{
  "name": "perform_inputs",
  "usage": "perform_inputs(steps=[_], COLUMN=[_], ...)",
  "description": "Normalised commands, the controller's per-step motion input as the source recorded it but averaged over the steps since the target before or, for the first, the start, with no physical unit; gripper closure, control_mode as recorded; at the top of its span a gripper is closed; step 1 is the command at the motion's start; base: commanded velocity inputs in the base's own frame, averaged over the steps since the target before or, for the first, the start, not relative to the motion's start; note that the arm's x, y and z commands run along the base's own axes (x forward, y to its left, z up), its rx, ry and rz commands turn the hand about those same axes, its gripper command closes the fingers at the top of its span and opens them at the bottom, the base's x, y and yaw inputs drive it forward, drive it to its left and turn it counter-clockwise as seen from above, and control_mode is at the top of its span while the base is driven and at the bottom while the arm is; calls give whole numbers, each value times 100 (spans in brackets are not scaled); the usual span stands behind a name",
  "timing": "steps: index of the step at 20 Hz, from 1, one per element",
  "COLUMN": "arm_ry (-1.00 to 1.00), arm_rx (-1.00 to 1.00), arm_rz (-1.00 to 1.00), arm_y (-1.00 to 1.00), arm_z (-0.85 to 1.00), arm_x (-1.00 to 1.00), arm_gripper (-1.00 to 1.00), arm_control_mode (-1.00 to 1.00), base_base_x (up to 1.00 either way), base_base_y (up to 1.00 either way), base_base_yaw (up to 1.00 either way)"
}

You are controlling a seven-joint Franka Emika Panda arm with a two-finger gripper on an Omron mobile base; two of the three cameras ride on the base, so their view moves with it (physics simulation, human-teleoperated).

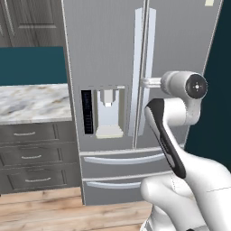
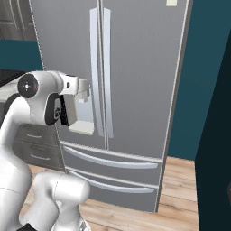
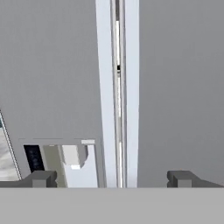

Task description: Retrieve the fish from the fridge and place it on the saucepan with marinade on the stove.

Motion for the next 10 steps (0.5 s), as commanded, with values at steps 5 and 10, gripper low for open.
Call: perform_inputs(steps=[5, 10], arm_ry=[2, 1], arm_rx=[0, 0], arm_rz=[0, 0], arm_y=[0, 0], arm_z=[0, 0], arm_x=[50, 51], arm_gripper=[-100, -100], arm_control_mode=[-100, -100], base_base_x=[0, 0], base_base_y=[0, 0], base_base_yaw=[0, 0])
